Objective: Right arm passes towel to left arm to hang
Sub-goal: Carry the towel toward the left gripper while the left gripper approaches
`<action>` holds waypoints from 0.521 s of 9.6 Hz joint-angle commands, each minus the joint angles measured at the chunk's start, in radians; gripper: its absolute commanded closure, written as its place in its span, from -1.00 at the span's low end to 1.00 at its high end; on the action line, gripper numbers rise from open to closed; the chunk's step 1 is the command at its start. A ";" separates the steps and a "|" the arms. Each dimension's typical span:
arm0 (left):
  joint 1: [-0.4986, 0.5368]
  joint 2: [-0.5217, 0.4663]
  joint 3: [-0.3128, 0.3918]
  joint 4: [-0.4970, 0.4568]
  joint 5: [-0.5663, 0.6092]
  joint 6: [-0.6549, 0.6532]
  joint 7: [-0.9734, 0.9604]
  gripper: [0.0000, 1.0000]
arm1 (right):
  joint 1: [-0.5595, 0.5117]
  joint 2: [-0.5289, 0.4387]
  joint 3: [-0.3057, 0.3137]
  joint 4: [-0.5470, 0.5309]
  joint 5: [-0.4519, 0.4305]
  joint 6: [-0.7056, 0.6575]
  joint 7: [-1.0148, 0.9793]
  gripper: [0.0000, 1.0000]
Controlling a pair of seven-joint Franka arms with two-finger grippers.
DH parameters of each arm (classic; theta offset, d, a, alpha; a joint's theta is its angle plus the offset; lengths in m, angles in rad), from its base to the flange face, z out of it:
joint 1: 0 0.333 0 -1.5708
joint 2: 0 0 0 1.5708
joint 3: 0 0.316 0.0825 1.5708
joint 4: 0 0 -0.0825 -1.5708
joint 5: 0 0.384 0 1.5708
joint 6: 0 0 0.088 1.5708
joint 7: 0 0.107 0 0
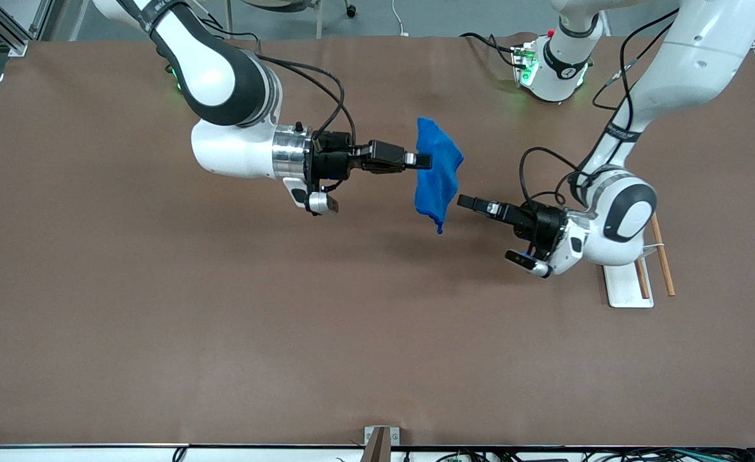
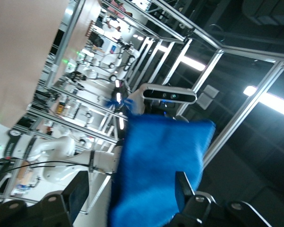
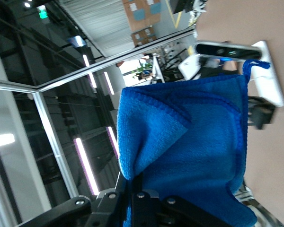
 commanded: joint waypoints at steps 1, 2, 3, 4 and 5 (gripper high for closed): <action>0.000 0.015 -0.009 -0.016 -0.036 0.010 0.021 -0.57 | 0.014 0.019 0.006 0.025 0.098 0.005 -0.089 1.00; 0.009 0.009 -0.033 -0.015 -0.044 0.008 0.017 -0.54 | 0.017 0.024 0.006 0.026 0.098 0.005 -0.094 1.00; 0.021 0.002 -0.048 -0.015 -0.059 0.004 0.009 -0.53 | 0.019 0.033 0.006 0.037 0.098 0.007 -0.094 1.00; 0.027 -0.007 -0.050 -0.015 -0.061 -0.006 0.007 -0.52 | 0.019 0.033 0.008 0.039 0.098 0.007 -0.094 1.00; 0.030 -0.017 -0.052 -0.013 -0.061 -0.016 0.007 -0.50 | 0.019 0.036 0.009 0.043 0.098 0.007 -0.094 1.00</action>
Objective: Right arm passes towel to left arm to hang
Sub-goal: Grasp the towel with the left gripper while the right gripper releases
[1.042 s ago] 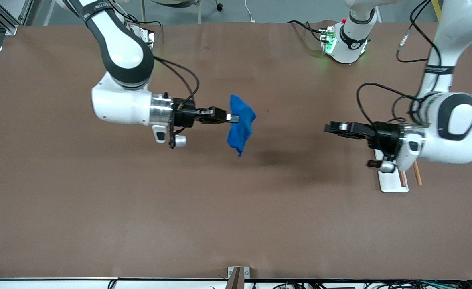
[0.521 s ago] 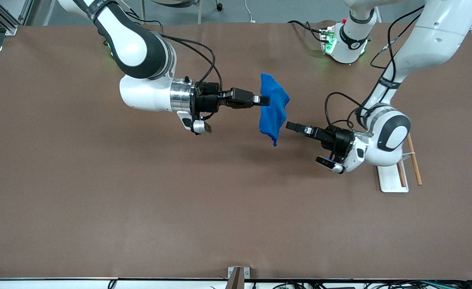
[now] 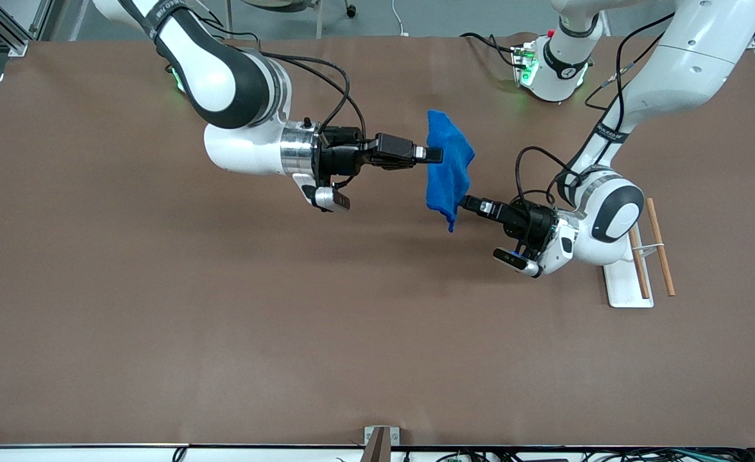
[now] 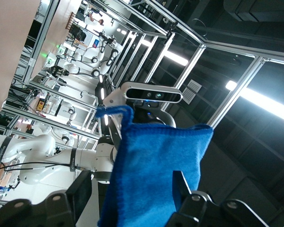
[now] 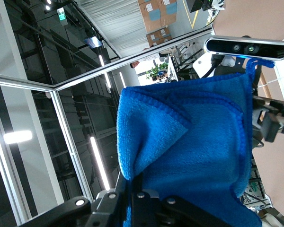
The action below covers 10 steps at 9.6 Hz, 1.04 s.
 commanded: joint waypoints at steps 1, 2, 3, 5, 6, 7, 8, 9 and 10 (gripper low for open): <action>0.015 -0.017 -0.002 -0.024 -0.008 -0.021 0.006 -0.38 | 0.007 0.034 0.011 0.040 0.035 0.008 -0.025 1.00; 0.021 -0.020 -0.002 -0.024 -0.008 -0.059 0.006 -0.08 | 0.020 0.048 0.014 0.060 0.035 0.023 -0.025 1.00; 0.052 -0.020 -0.002 -0.024 -0.006 -0.075 0.002 0.24 | 0.023 0.049 0.021 0.070 0.035 0.046 -0.025 1.00; 0.055 -0.035 -0.002 -0.016 -0.008 -0.090 -0.034 0.77 | 0.020 0.050 0.031 0.070 0.035 0.048 -0.025 1.00; 0.063 -0.038 -0.002 -0.015 -0.006 -0.095 -0.050 0.98 | 0.019 0.050 0.029 0.070 0.035 0.046 -0.025 1.00; 0.069 -0.040 -0.002 -0.013 -0.005 -0.101 -0.073 1.00 | 0.019 0.050 0.029 0.070 0.035 0.046 -0.025 1.00; 0.073 -0.049 -0.002 -0.012 -0.004 -0.103 -0.090 1.00 | 0.016 0.050 0.031 0.070 0.035 0.046 -0.025 1.00; 0.070 -0.055 -0.002 -0.012 -0.003 -0.101 -0.100 1.00 | 0.013 0.050 0.031 0.070 0.035 0.046 -0.025 1.00; 0.069 -0.058 -0.002 -0.012 -0.003 -0.101 -0.101 1.00 | 0.011 0.050 0.031 0.068 0.038 0.048 -0.019 0.61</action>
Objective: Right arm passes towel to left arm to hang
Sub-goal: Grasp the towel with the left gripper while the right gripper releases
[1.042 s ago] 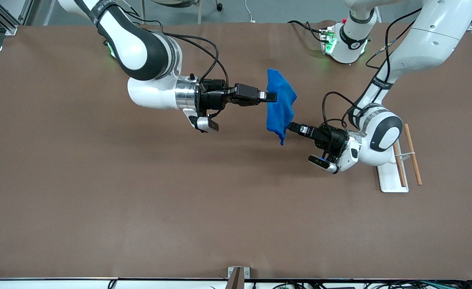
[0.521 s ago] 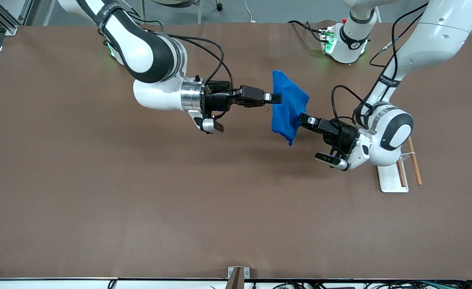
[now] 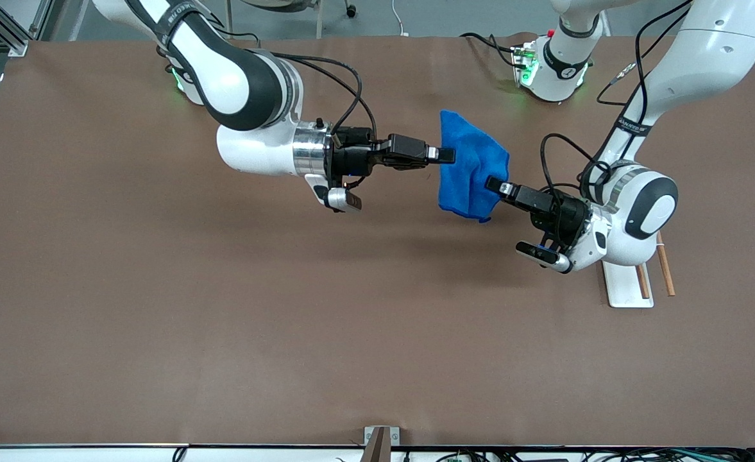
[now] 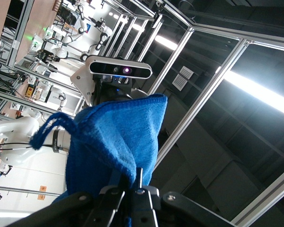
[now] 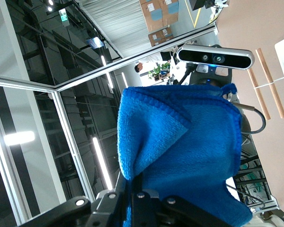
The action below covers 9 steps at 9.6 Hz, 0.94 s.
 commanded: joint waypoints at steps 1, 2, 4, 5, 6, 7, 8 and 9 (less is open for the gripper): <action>0.003 -0.006 -0.003 -0.020 -0.004 0.007 -0.025 1.00 | -0.011 0.007 0.008 0.001 0.027 0.016 -0.015 -0.98; 0.004 -0.043 0.000 -0.008 -0.006 0.013 -0.098 1.00 | -0.046 0.007 0.008 -0.020 0.007 0.013 -0.013 -1.00; 0.009 -0.072 0.013 0.015 0.008 0.019 -0.207 1.00 | -0.109 0.007 0.007 -0.069 -0.129 0.004 -0.007 -1.00; 0.009 -0.080 0.019 0.032 0.011 0.030 -0.259 1.00 | -0.149 0.007 0.007 -0.089 -0.234 -0.010 -0.005 -1.00; 0.023 -0.085 0.025 0.066 0.064 0.036 -0.325 1.00 | -0.187 0.018 0.001 -0.096 -0.323 -0.048 -0.005 -1.00; 0.033 -0.085 0.025 0.128 0.147 0.060 -0.421 1.00 | -0.250 0.050 -0.007 -0.096 -0.455 -0.111 -0.005 -1.00; 0.055 -0.082 0.025 0.181 0.228 0.074 -0.516 1.00 | -0.307 0.055 -0.022 -0.094 -0.567 -0.192 0.007 -1.00; 0.072 -0.080 0.029 0.225 0.323 0.091 -0.592 1.00 | -0.320 0.056 -0.097 -0.086 -0.681 -0.290 0.051 -1.00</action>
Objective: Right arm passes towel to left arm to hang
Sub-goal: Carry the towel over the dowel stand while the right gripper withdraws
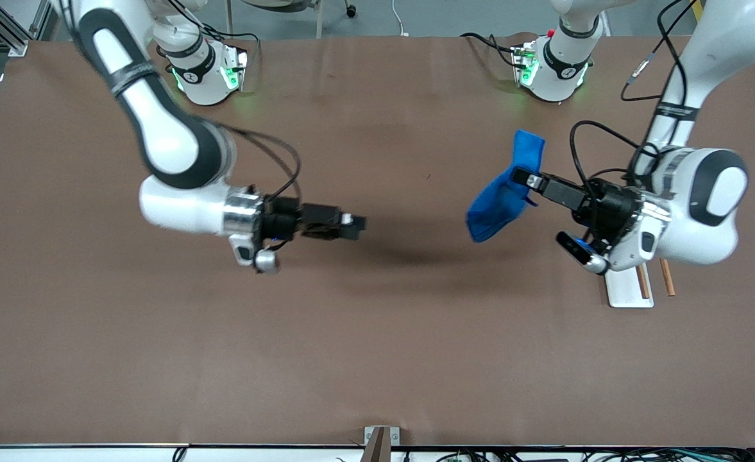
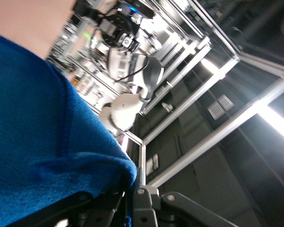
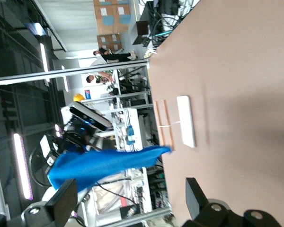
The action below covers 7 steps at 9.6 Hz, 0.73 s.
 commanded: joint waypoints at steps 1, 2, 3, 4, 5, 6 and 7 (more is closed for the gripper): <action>0.028 0.010 0.020 0.076 0.175 0.070 -0.176 1.00 | -0.031 -0.003 -0.132 0.034 -0.246 -0.209 0.101 -1.00; 0.036 0.013 0.026 0.129 0.306 0.076 -0.227 1.00 | -0.034 -0.003 -0.192 0.058 -0.355 -0.283 0.110 -1.00; 0.038 0.014 0.026 0.169 0.438 0.078 -0.243 1.00 | -0.032 -0.006 -0.247 0.066 -0.412 -0.300 0.111 -1.00; 0.038 0.010 0.031 0.183 0.532 0.083 -0.269 1.00 | -0.023 -0.015 -0.298 0.075 -0.482 -0.302 0.120 -1.00; 0.038 0.008 0.035 0.209 0.623 0.093 -0.327 1.00 | -0.029 -0.017 -0.320 0.115 -0.576 -0.314 0.174 -1.00; 0.036 0.011 0.035 0.249 0.706 0.096 -0.374 1.00 | -0.032 -0.017 -0.329 0.159 -0.642 -0.364 0.226 -1.00; 0.032 0.013 0.034 0.255 0.816 0.124 -0.386 1.00 | -0.031 -0.017 -0.363 0.198 -0.711 -0.401 0.270 -1.00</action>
